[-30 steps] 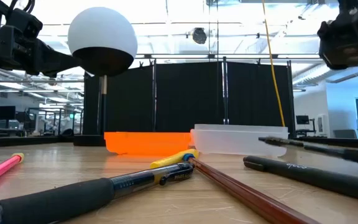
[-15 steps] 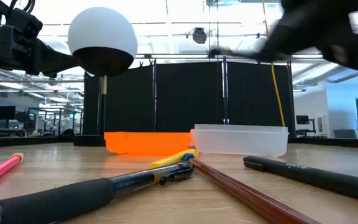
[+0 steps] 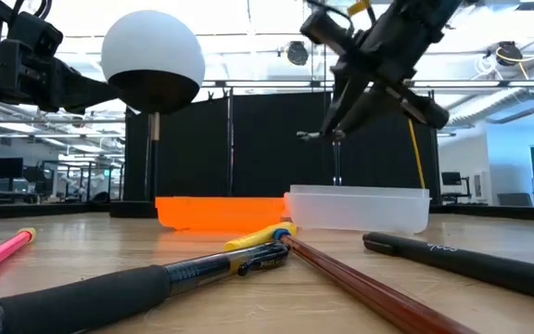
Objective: Pick & place school supplies into a supply box
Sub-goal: Put the right black transparent pen into the orange supply box
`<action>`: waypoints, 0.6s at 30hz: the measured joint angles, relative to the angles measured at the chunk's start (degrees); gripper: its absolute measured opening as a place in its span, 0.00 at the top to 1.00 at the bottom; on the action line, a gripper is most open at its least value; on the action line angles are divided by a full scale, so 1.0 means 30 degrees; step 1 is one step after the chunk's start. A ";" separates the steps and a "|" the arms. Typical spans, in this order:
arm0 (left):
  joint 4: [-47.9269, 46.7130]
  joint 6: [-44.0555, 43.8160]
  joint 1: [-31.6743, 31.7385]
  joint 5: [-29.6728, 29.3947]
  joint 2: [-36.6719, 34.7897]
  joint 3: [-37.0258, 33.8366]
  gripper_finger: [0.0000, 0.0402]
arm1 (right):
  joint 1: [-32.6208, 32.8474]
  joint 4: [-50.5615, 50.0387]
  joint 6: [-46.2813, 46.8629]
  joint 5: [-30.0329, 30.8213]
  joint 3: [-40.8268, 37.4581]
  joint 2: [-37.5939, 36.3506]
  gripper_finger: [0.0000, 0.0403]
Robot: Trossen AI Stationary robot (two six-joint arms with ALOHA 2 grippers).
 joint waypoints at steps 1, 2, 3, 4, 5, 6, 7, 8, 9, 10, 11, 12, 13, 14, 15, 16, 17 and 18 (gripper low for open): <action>-0.0005 0.0053 0.0002 0.0002 0.0000 0.0000 0.91 | -0.0224 -0.0161 0.0167 -0.0037 0.0000 0.0000 0.94; -0.0006 0.0120 0.0000 0.0002 0.0000 0.0000 0.91 | -0.0431 -0.0319 0.0441 -0.0245 0.0000 0.0000 0.94; -0.0007 0.0148 0.0000 0.0002 0.0000 0.0000 0.91 | -0.0642 -0.0522 0.0652 -0.0732 0.0000 -0.0005 0.94; -0.0001 0.0170 0.0000 0.0002 0.0000 0.0000 0.91 | -0.0837 -0.0711 0.0715 -0.1109 0.0000 0.0014 0.94; 0.0005 0.0170 0.0000 0.0002 0.0000 0.0000 0.91 | -0.1015 -0.0818 0.0820 -0.1394 0.0000 0.0143 0.94; 0.0031 0.0170 0.0000 0.0002 0.0000 0.0000 0.91 | -0.1156 -0.0845 0.1028 -0.1497 0.0000 0.0228 0.94; 0.0071 0.0170 0.0000 0.0002 0.0000 -0.0007 0.91 | -0.1277 -0.0927 0.1204 -0.1519 -0.0001 0.0278 0.94; 0.0097 0.0170 0.0000 0.0002 0.0000 -0.0007 0.91 | -0.1428 -0.0975 0.1260 -0.1574 -0.0007 0.0321 0.94; 0.0109 0.0170 0.0000 0.0002 0.0000 -0.0007 0.91 | -0.1586 -0.0762 0.1282 -0.1751 0.0004 0.0518 0.94; 0.0122 0.0170 0.0000 0.0003 0.0000 -0.0007 0.91 | -0.1737 -0.0514 0.1306 -0.2194 0.0045 0.0710 0.94; 0.0182 0.0163 0.0007 0.0024 0.0000 -0.0014 0.91 | -0.1853 -0.0495 0.1307 -0.2684 0.0041 0.0944 0.94; 0.0218 0.0163 0.0000 0.0017 0.0006 -0.0015 0.91 | -0.1882 -0.0447 0.1314 -0.3092 0.0029 0.1289 0.94; 0.0219 0.0163 0.0007 0.0081 0.0027 -0.0015 0.91 | -0.1923 -0.0398 0.1318 -0.3478 0.0011 0.1622 0.94; 0.0235 0.0163 0.0007 0.0153 0.0032 -0.0019 0.91 | -0.1966 -0.0330 0.1312 -0.3700 -0.0007 0.1897 0.94; 0.0298 0.0163 0.0007 0.0188 0.0019 -0.0022 0.91 | -0.1966 -0.0174 0.1311 -0.3934 -0.0007 0.2186 0.94; 0.0326 0.0163 0.0001 0.0275 0.0017 -0.0029 0.91 | -0.1990 -0.0120 0.1257 -0.4013 -0.0007 0.2417 0.94; 0.0321 0.0163 0.0007 0.0359 0.0036 -0.0029 0.91 | -0.2031 -0.0128 0.1047 -0.4004 -0.0007 0.2576 0.94; 0.0332 0.0163 0.0001 0.0381 0.0036 -0.0029 0.91 | -0.2054 -0.0161 0.0869 -0.3892 -0.0007 0.2739 0.94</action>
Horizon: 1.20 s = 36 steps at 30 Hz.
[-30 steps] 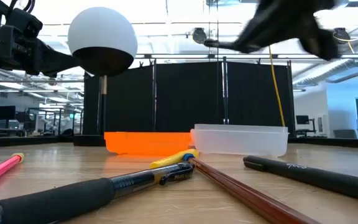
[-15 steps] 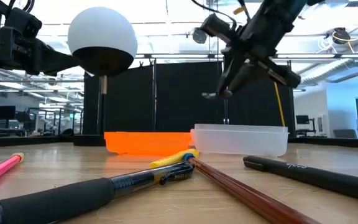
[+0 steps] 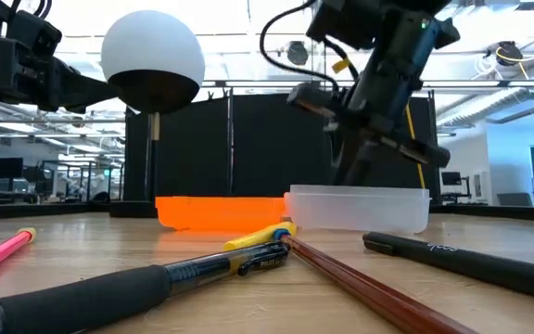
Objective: Pick & place school supplies into a supply box
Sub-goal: Put the right black transparent pen into the orange supply box, then put the black transparent pen into the orange supply box
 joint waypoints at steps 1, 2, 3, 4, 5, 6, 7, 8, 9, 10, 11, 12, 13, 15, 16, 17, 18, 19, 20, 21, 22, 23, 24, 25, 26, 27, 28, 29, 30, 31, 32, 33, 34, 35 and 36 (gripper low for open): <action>0.0010 -0.0005 -0.0001 0.0000 -0.0007 0.0000 0.91 | -0.0009 -0.0006 -0.0064 0.0163 0.0000 0.0121 0.94; 0.0010 0.0000 -0.0001 0.0000 0.0000 0.0000 0.91 | -0.0015 -0.0009 -0.0131 0.0424 0.0000 0.0205 0.94; 0.0013 0.0000 -0.0001 0.0000 -0.0003 0.0000 0.91 | -0.0031 -0.0026 -0.0244 0.0541 0.0000 0.0229 0.94; 0.0025 0.0000 -0.0001 0.0000 -0.0006 0.0000 0.91 | -0.0058 -0.0032 -0.0415 0.0563 0.0003 0.0223 0.94; 0.0026 -0.0007 -0.0001 -0.0006 0.0000 0.0000 0.91 | -0.0058 -0.0028 -0.0605 0.0660 0.0009 0.0211 0.94; 0.0036 -0.0007 -0.0001 0.0000 0.0000 0.0000 0.91 | -0.0051 -0.0028 -0.0659 0.0836 0.0022 0.0211 0.94; 0.0039 -0.0007 -0.0001 -0.0007 0.0000 0.0000 0.91 | -0.0044 -0.0029 -0.0628 0.0938 0.0022 0.0212 0.92; 0.0039 0.0006 -0.0001 0.0000 0.0000 0.0000 0.91 | -0.0051 -0.0050 -0.0520 0.0941 0.0022 0.0219 0.89; 0.0039 0.0007 -0.0001 0.0000 -0.0003 0.0000 0.91 | -0.0051 -0.0043 -0.0426 0.0934 0.0022 0.0219 0.86; 0.0039 0.0007 -0.0001 0.0000 0.0000 0.0000 0.91 | -0.0051 -0.0030 -0.0413 0.0934 0.0022 0.0213 0.83; 0.0039 0.0007 -0.0001 0.0000 0.0000 0.0000 0.91 | -0.0051 -0.0028 -0.0390 0.0934 0.0022 0.0211 0.80; 0.0043 0.0005 -0.0001 0.0000 0.0000 0.0000 0.91 | -0.0051 -0.0028 -0.0305 0.0934 0.0022 0.0211 0.77; 0.0046 -0.0008 -0.0001 -0.0006 0.0000 0.0000 0.91 | -0.0039 -0.0004 -0.0263 0.0927 0.0022 0.0211 0.75; 0.0039 -0.0014 -0.0001 0.0000 0.0000 0.0000 0.91 | 0.0000 0.0166 -0.0261 0.0919 0.0022 0.0211 0.71; 0.0039 -0.0020 -0.0001 0.0000 0.0000 0.0000 0.91 | 0.0000 0.0300 -0.0345 0.0927 0.0022 0.0211 0.69; 0.0039 -0.0049 -0.0001 0.0000 0.0000 0.0000 0.91 | 0.0000 0.0415 -0.0682 0.0933 0.0022 0.0186 0.68; 0.0044 -0.0051 -0.0001 0.0000 0.0000 0.0000 0.91 | 0.0007 0.0506 -0.1196 0.0961 0.0017 0.0093 0.67; 0.0041 -0.0051 0.0000 0.0000 0.0000 0.0000 0.91 | 0.0007 0.0603 -0.1845 0.1115 0.0015 -0.0042 0.66; 0.0039 -0.0055 0.0001 -0.0005 0.0000 0.0000 0.91 | 0.0025 0.0718 -0.2533 0.1461 0.0015 -0.0274 0.65; 0.0039 -0.0115 0.0001 0.0000 0.0000 0.0000 0.91 | 0.0080 0.0765 -0.3308 0.1814 0.0015 -0.0598 0.65; 0.0036 -0.0165 0.0002 0.0000 0.0000 0.0000 0.91 | 0.0138 0.0759 -0.4167 0.2070 0.0015 -0.0982 0.65; 0.0039 -0.0252 0.0000 0.0020 0.0000 0.0000 0.91 | 0.0203 0.0781 -0.4957 0.2352 0.0015 -0.1481 0.65; 0.0039 -0.0270 -0.0001 0.0136 0.0000 0.0000 0.91 | 0.0298 0.0771 -0.5738 0.2567 0.0015 -0.2082 0.66; 0.0046 -0.0270 0.0006 0.0321 0.0000 0.0000 0.91 | 0.0427 0.0752 -0.6487 0.2802 0.0015 -0.2741 0.66; 0.0059 -0.0270 0.0003 0.0506 -0.0002 0.0000 0.91 | 0.0591 0.0771 -0.7417 0.3181 0.0015 -0.3485 0.67; 0.0088 -0.0270 0.0003 0.0618 0.0000 0.0000 0.91 | 0.0811 0.0740 -0.8463 0.3815 0.0022 -0.4286 0.68; 0.0146 -0.0270 -0.0004 0.0670 0.0000 0.0000 0.91 | 0.1044 0.0557 -0.9676 0.4650 0.0022 -0.5110 0.70; 0.0228 -0.0270 -0.0009 0.0695 -0.0002 0.0000 0.91 | 0.1299 0.0354 -1.1062 0.5508 0.0022 -0.5888 0.71; 0.0259 -0.0259 -0.0009 0.0736 0.0000 0.0000 0.91 | 0.1548 0.0227 -1.2598 0.6309 0.0022 -0.6629 0.73; 0.0265 -0.0176 -0.0009 0.0750 0.0000 0.0000 0.91 | 0.1777 0.0201 -1.4199 0.6928 0.0022 -0.7307 0.74; 0.0284 -0.0117 -0.0009 0.0757 0.0000 0.0000 0.91 | 0.1989 0.0183 -1.5518 0.7326 0.0022 -0.7933 0.75; 0.0417 -0.0124 -0.0009 0.0811 0.0000 0.0000 0.91 | 0.2163 0.0191 -1.6513 0.7613 0.0022 -0.8513 0.77; 0.0632 -0.0124 -0.0009 0.1026 0.0000 0.0000 0.91 | 0.2289 0.0262 -1.7157 0.7939 0.0022 -0.9024 0.78; 0.0875 -0.0109 -0.0005 0.1395 0.0000 0.0000 0.91 | 0.2356 0.0389 -1.7635 0.8164 0.0022 -0.9459 0.80; 0.1132 -0.0080 0.0006 0.1901 0.0000 0.0000 0.91 | 0.2433 0.0499 -1.8142 0.8437 0.0022 -0.9821 0.82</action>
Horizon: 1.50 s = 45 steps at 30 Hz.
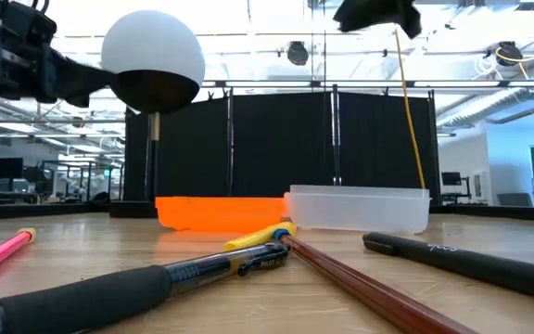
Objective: Pick & place school supplies into a supply box
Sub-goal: Put the black transparent pen into the orange supply box
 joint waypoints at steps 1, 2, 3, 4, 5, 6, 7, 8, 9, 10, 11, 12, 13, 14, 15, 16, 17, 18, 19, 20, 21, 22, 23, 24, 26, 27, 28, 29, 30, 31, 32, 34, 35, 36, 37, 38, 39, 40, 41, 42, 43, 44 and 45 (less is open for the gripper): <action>0.0217 0.0037 0.0000 0.0599 -0.0007 0.0000 0.91 | 0.0087 0.0016 -0.0747 0.0049 0.0000 -0.0283 0.84; 0.0350 0.0037 0.0000 0.1147 -0.0007 0.0000 0.91 | 0.0205 -0.0085 -0.1667 0.0078 0.0000 -0.0456 0.86; 0.0378 0.0037 0.0000 0.1632 -0.0007 0.0000 0.91 | 0.0349 -0.0171 -0.2598 0.0103 -0.0024 -0.0541 0.88; 0.0349 0.0031 0.0000 0.2153 -0.0007 0.0000 0.91 | 0.0515 -0.0060 -0.3338 0.0085 -0.0172 -0.0621 0.90; 0.0224 0.0022 0.0000 0.2795 -0.0002 0.0000 0.91 | 0.0626 0.0112 -0.3837 0.0063 -0.0429 -0.0709 0.93; -0.0017 0.0110 0.0000 0.3563 0.0000 0.0000 0.91 | 0.0664 0.0382 -0.4175 -0.0021 -0.0712 -0.0822 0.96; -0.0349 0.0400 0.0000 0.4402 0.0000 0.0000 0.91 | 0.0664 0.0842 -0.4488 -0.0047 -0.0993 -0.0962 0.98; -0.0603 0.0753 0.0000 0.5184 0.0007 0.0000 0.91 | 0.0632 0.1340 -0.4890 -0.0056 -0.1276 -0.1177 0.99; -0.0654 0.0961 -0.0005 0.5736 0.0007 0.0000 0.91 | 0.0611 0.1762 -0.5350 -0.0077 -0.1592 -0.1419 0.99; -0.0630 0.0983 -0.0015 0.6067 0.0007 0.0000 0.91 | 0.0600 0.2185 -0.5919 -0.0238 -0.1948 -0.1676 0.98; -0.0609 0.0943 -0.0015 0.6064 0.0007 0.0000 0.91 | 0.0611 0.2805 -0.6505 -0.0571 -0.2390 -0.1938 0.98; -0.0637 0.0777 -0.0015 0.6061 0.0007 0.0000 0.91 | 0.0678 0.3442 -0.6988 -0.1068 -0.2925 -0.2225 0.98; -0.0680 0.0633 -0.0015 0.6171 0.0007 0.0000 0.91 | 0.0750 0.4071 -0.7361 -0.1781 -0.3547 -0.2567 0.99; -0.0778 0.0583 -0.0020 0.6485 0.0012 0.0000 0.91 | 0.0800 0.4797 -0.7668 -0.2514 -0.4185 -0.2963 0.99; -0.0871 0.0518 -0.0042 0.6922 0.0055 0.0002 0.91 | 0.0880 0.5678 -0.7887 -0.3078 -0.4837 -0.3413 1.00; -0.0895 0.0466 -0.0064 0.7350 0.0122 0.0015 0.91 | 0.1012 0.6760 -0.7987 -0.3520 -0.5550 -0.3942 1.00; -0.0904 0.0332 -0.0073 0.7648 0.0201 0.0022 0.91 | 0.1186 0.7716 -0.8009 -0.3735 -0.6263 -0.4507 1.00; -0.0911 0.0093 -0.0073 0.7676 0.0309 0.0023 0.91 | 0.1375 0.8642 -0.8019 -0.4004 -0.7026 -0.5112 1.00; -0.0951 -0.0169 -0.0073 0.7466 0.0407 0.0029 0.91 | 0.1584 0.9437 -0.8015 -0.4049 -0.7807 -0.5634 0.99; -0.0980 -0.0319 -0.0073 0.6989 0.0487 0.0029 0.91 | 0.1798 1.0111 -0.8009 -0.4032 -0.8586 -0.6124 0.99; -0.1074 -0.0695 -0.0073 0.6314 0.0582 0.0029 0.91 | 0.1964 1.0594 -0.8004 -0.4016 -0.9393 -0.6657 1.00; -0.1214 -0.1404 -0.0073 0.5578 0.0679 0.0029 0.91 | 0.2056 1.1026 -0.7982 -0.3935 -1.0124 -0.7152 1.00; -0.1294 -0.2257 -0.0073 0.4796 0.0802 0.0029 0.91 | 0.2118 1.1472 -0.7912 -0.3676 -1.0759 -0.7639 1.00; -0.1321 -0.2990 -0.0068 0.4153 0.0932 0.0029 0.91 | 0.2128 1.1862 -0.7728 -0.3282 -1.1314 -0.8130 1.00; -0.1324 -0.3652 -0.0073 0.3162 0.1142 0.0022 0.91 | 0.2122 1.1928 -0.7432 -0.2921 -1.2155 -0.9194 1.00; -0.1297 -0.3767 -0.0073 0.2860 0.1202 0.0022 0.91 | 0.2121 1.1975 -0.7508 -0.2931 -1.2503 -0.9670 1.00; -0.1297 -0.3934 -0.0073 0.2688 0.1245 0.0022 0.91 | 0.2121 1.1989 -0.7750 -0.2971 -1.2867 -1.0139 1.00; -0.1298 -0.4121 -0.0073 0.2688 0.1343 0.0022 0.91 | 0.2124 1.1958 -0.8067 -0.2986 -1.3201 -1.0578 1.00; -0.1350 -0.4295 -0.0073 0.2846 0.1449 0.0022 0.91 | 0.2130 1.1930 -0.8340 -0.2996 -1.3503 -1.1004 1.00; -0.1424 -0.4548 -0.0073 0.3155 0.1511 0.0022 0.91 | 0.2128 1.1969 -0.8516 -0.3000 -1.3800 -1.1437 1.00; -0.1393 -0.4730 -0.0073 0.3556 0.1561 0.0022 0.91 | 0.2128 1.1976 -0.8648 -0.2994 -1.4078 -1.1881 1.00; -0.1319 -0.4732 -0.0085 0.4058 0.1700 0.0022 0.91 | 0.2128 1.1985 -0.9052 -0.2992 -1.4644 -1.2772 1.00; -0.1311 -0.4674 -0.0080 0.4026 0.1727 0.0022 0.91 | 0.2128 1.1990 -0.9169 -0.2994 -1.4929 -1.3185 1.00; -0.1304 -0.4633 -0.0080 0.3778 0.1719 0.0022 0.91 | 0.2124 1.1987 -0.9233 -0.2994 -1.5259 -1.3651 1.00; -0.1294 -0.4633 -0.0087 0.3269 0.1719 0.0022 0.91 | 0.2043 1.1968 -0.9454 -0.2994 -1.5597 -1.4128 1.00; -0.1310 -0.4696 -0.0080 0.2582 0.1719 0.0022 0.91 | 0.1953 1.1978 -0.9768 -0.2996 -1.5958 -1.4637 1.00; -0.1290 -0.4774 -0.0080 0.1905 0.1719 0.0022 0.91 | 0.1853 1.1988 -1.0000 -0.2994 -1.6338 -1.5116 1.00; -0.1242 -0.4930 -0.0080 0.1318 0.1719 0.0022 0.91 | 0.1759 1.1996 -1.0117 -0.2993 -1.6720 -1.5571 1.00; -0.1265 -0.5116 -0.0080 0.0852 0.1719 0.0022 0.91 | 0.1663 1.1941 -1.0193 -0.2993 -1.7119 -1.6066 1.00; -0.1359 -0.5266 -0.0078 0.0524 0.1719 0.0022 0.91 | 0.1610 1.1882 -1.0209 -0.3105 -1.7397 -1.6511 1.00; -0.1446 -0.5471 -0.0073 0.0436 0.1719 0.0022 0.91 | 0.1537 1.1837 -1.0278 -0.3639 -1.7584 -1.6974 1.00; -0.1537 -0.5640 -0.0073 0.0456 0.1719 0.0023 0.91 | 0.1507 1.1754 -1.0565 -0.4512 -1.7733 -1.7463 1.00; -0.1657 -0.5787 -0.0073 0.0554 0.1719 0.0037 0.91 | 0.1463 1.1555 -1.0966 -0.5513 -1.7833 -1.7995 1.00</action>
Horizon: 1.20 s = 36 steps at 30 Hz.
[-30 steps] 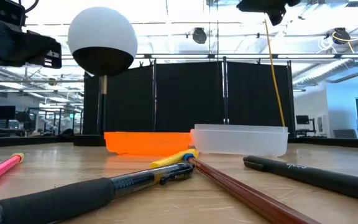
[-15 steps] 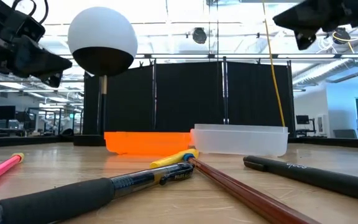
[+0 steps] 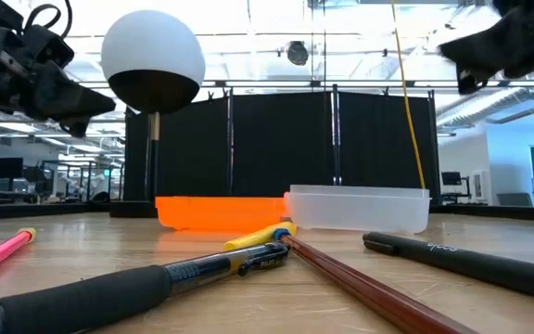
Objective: Pick & place school supplies into a supply box
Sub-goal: Put the black transparent pen into the orange supply box
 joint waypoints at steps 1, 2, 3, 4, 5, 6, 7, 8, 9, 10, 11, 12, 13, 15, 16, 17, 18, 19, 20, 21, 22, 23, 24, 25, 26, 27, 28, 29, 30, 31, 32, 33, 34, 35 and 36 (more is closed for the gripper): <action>-0.0090 -0.0170 0.0000 0.0145 0.0000 0.0014 0.91 | -0.0049 -0.0211 -0.0367 -0.0903 -0.0055 -0.0513 1.00; -0.0138 -0.0275 0.0000 0.0289 0.0000 0.0014 0.91 | -0.0102 -0.0312 -0.0607 -0.1269 -0.0102 -0.1020 1.00; -0.0165 -0.0282 0.0000 0.0474 0.0000 0.0014 0.91 | -0.0200 -0.0258 -0.0735 -0.1371 -0.0182 -0.1510 1.00; -0.0197 -0.0272 -0.0003 0.0627 0.0000 0.0014 0.91 | -0.0287 -0.0087 -0.0831 -0.1398 -0.0273 -0.1928 1.00; -0.0216 -0.0203 -0.0007 0.0705 0.0000 0.0014 0.91 | -0.0355 -0.0011 -0.0994 -0.1475 -0.0355 -0.2335 1.00; -0.0216 -0.0045 0.0000 0.0799 0.0000 0.0014 0.91 | -0.0393 -0.0066 -0.1236 -0.1536 -0.0429 -0.2717 1.00; -0.0216 0.0015 0.0000 0.0859 0.0000 0.0014 0.91 | -0.0413 -0.0182 -0.1594 -0.1554 -0.0506 -0.3064 1.00; -0.0216 -0.0269 -0.0006 0.0849 0.0000 0.0014 0.91 | -0.0416 -0.0154 -0.2053 -0.1548 -0.0645 -0.3344 1.00; -0.0216 -0.0837 -0.0007 0.0796 0.0000 0.0014 0.91 | -0.0421 -0.0053 -0.2603 -0.1535 -0.0810 -0.3559 1.00; -0.0226 -0.1583 -0.0007 0.0651 0.0000 0.0014 0.91 | -0.0428 -0.0016 -0.3176 -0.1524 -0.0944 -0.3726 1.00; -0.0232 -0.2348 -0.0007 0.0522 0.0000 0.0014 0.91 | -0.0428 0.0047 -0.3683 -0.1517 -0.1070 -0.3830 1.00; -0.0262 -0.2959 -0.0007 0.0443 0.0000 0.0014 0.91 | -0.0428 0.0239 -0.4035 -0.1517 -0.1214 -0.3866 1.00; -0.0281 -0.3428 -0.0007 0.0417 0.0000 0.0014 0.91 | -0.0428 0.0576 -0.4219 -0.1517 -0.1409 -0.3869 1.00; -0.0281 -0.4398 -0.0011 0.0360 0.0304 0.0014 0.91 | -0.0428 0.1304 -0.4584 -0.1508 -0.1907 -0.3857 1.00; -0.0289 -0.4868 -0.0026 0.0211 0.0704 0.0014 0.91 | -0.0428 0.1973 -0.4777 -0.1498 -0.2186 -0.3837 1.00; -0.0281 -0.5338 -0.0090 -0.0161 0.1205 0.0014 0.92 | -0.0428 0.2548 -0.4986 -0.1513 -0.2452 -0.3848 1.00; -0.0203 -0.5889 -0.0156 -0.0681 0.1819 0.0014 0.93 | -0.0428 0.2721 -0.5065 -0.1496 -0.2669 -0.3899 1.00; -0.0148 -0.6573 -0.0276 -0.1115 0.2585 0.0014 0.96 | -0.0428 0.2876 -0.5002 -0.1509 -0.2813 -0.3892 1.00; -0.0106 -0.7281 -0.0385 -0.1473 0.3378 0.0014 0.98 | -0.0428 0.2330 -0.4887 -0.1509 -0.2798 -0.3870 1.00; 0.0101 -0.7976 -0.0552 -0.1792 0.4198 0.0008 0.99 | -0.0422 0.1958 -0.4535 -0.1509 -0.2792 -0.3804 1.00; 0.0344 -0.8543 -0.0757 -0.2085 0.5093 0.0002 0.98 | -0.0421 0.1826 -0.4140 -0.1520 -0.2792 -0.3789 1.00; 0.0666 -0.8979 -0.1017 -0.2387 0.5958 -0.0025 0.98 | -0.0421 0.1762 -0.3827 -0.1520 -0.2799 -0.3796 1.00; 0.1092 -0.9353 -0.1338 -0.2682 0.6806 -0.0037 0.98 | -0.0421 0.1802 -0.3546 -0.1514 -0.2799 -0.3807 1.00; 0.1793 -0.9730 -0.1774 -0.2991 0.7718 0.0004 0.99 | -0.0421 0.1933 -0.3303 -0.1513 -0.2810 -0.3811 1.00; 0.2037 -1.0064 -0.2275 -0.3424 0.8590 0.0244 0.99 | -0.0421 0.1892 -0.3102 -0.1510 -0.2814 -0.3796 1.00; 0.2220 -1.0374 -0.2871 -0.3844 0.9436 0.0566 0.99 | -0.0421 0.1795 -0.2995 -0.1511 -0.2814 -0.3789 1.00; 0.2398 -1.0617 -0.3499 -0.4244 1.0346 0.1082 0.99 | -0.0421 0.1815 -0.2989 -0.1519 -0.2815 -0.3789 1.00; 0.2458 -1.0836 -0.4204 -0.4709 1.1198 0.1750 0.99 | -0.0421 0.1876 -0.3065 -0.1566 -0.2821 -0.3789 1.00; 0.2503 -1.0993 -0.5001 -0.5213 1.2056 0.2509 0.99 | -0.0421 0.2062 -0.3280 -0.1686 -0.2829 -0.3789 1.00; 0.2505 -1.1136 -0.5804 -0.5708 1.2917 0.3400 0.99 | -0.0421 0.2200 -0.3501 -0.1947 -0.2836 -0.3789 1.00; 0.2535 -1.1145 -0.6635 -0.6174 1.3800 0.4344 0.99 | -0.0415 0.2315 -0.3695 -0.2050 -0.2836 -0.3789 1.00; 0.2519 -1.1103 -0.7452 -0.6576 1.4730 0.5345 0.99 | -0.0413 0.2457 -0.3863 -0.2064 -0.2836 -0.3789 1.00; 0.2406 -1.0907 -0.8273 -0.6976 1.5611 0.6405 0.99 | -0.0413 0.2493 -0.3954 -0.2064 -0.2844 -0.3789 1.00; 0.2251 -1.0736 -0.9024 -0.7454 1.6533 0.7450 0.99 | -0.0413 0.2470 -0.3966 -0.2064 -0.2850 -0.3789 1.00; 0.1930 -1.0750 -0.9786 -0.8043 1.7417 0.8487 1.00 | -0.0413 0.2406 -0.3932 -0.2056 -0.2850 -0.3789 1.00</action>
